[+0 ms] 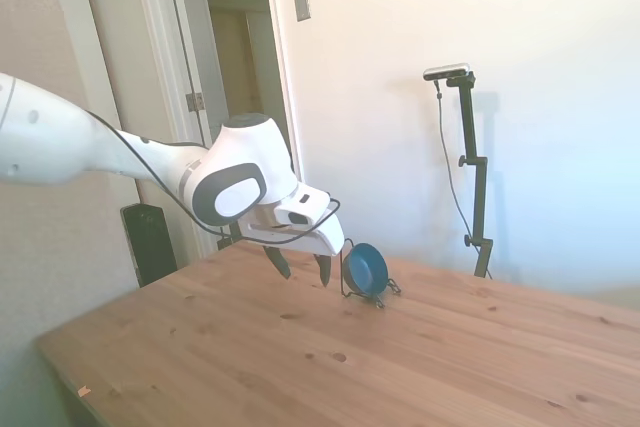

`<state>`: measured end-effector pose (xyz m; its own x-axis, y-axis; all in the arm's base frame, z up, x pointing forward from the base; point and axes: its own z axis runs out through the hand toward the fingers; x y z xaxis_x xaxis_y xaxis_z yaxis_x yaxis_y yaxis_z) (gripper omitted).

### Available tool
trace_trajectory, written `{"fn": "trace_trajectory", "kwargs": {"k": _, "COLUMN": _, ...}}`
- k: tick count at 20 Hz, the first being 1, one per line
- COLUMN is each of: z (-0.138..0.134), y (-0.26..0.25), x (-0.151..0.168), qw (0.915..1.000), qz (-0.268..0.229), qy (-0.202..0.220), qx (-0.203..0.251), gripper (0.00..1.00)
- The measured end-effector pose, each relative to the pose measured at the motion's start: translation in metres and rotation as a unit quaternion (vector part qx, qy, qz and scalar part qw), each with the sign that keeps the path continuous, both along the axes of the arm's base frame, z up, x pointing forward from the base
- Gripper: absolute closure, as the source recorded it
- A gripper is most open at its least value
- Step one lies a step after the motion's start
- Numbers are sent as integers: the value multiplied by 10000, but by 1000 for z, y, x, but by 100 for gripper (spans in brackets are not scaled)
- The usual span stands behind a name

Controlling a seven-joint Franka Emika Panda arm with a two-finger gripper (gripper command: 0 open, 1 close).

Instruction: Unload the bowl

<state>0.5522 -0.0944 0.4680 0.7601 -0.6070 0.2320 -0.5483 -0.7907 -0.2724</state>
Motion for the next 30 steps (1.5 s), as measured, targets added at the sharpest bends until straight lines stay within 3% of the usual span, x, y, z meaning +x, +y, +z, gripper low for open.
{"fn": "trace_trajectory", "kwargs": {"k": 14, "z": -3, "y": -25, "x": 81, "qw": 9980, "qz": 618, "qy": -121, "qx": 115, "gripper": 0}}
{"fn": "trace_trajectory", "kwargs": {"k": 21, "z": -20, "y": -20, "x": 100, "qw": 9933, "qz": 1115, "qy": -69, "qx": 289, "gripper": 0}}
{"fn": "trace_trajectory", "kwargs": {"k": 30, "z": -25, "y": -18, "x": 107, "qw": 9935, "qz": 1092, "qy": -132, "qx": 294, "gripper": 0}}
